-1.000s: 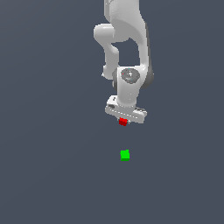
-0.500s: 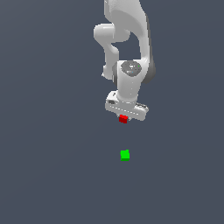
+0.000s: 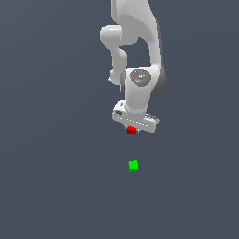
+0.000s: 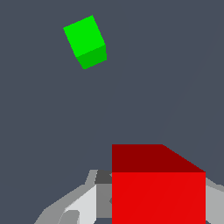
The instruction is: Stack the red cube on top of the green cube.
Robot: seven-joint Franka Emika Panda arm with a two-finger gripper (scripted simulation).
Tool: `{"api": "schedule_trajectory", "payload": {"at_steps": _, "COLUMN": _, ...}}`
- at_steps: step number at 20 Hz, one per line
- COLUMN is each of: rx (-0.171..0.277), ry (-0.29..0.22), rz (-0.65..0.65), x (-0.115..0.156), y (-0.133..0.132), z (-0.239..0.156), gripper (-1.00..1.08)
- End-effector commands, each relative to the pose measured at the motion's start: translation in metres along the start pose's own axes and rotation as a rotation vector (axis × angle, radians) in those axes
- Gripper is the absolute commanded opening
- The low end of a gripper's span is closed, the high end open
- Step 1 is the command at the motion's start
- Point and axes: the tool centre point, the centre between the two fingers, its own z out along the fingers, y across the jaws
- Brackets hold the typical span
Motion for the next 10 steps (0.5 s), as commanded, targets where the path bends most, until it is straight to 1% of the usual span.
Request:
{"api": "schedule_trajectory", "payload": {"at_steps": 1, "rx": 0.0, "ry": 0.0, "rz": 0.0, "x": 0.008, "y": -0.003, "z": 0.003, "gripper": -1.0}}
{"api": "schedule_trajectory", "payload": {"at_steps": 10, "rx": 0.0, "ry": 0.0, "rz": 0.0, "x": 0.052, "y": -0.02, "z": 0.019, "gripper": -1.0}}
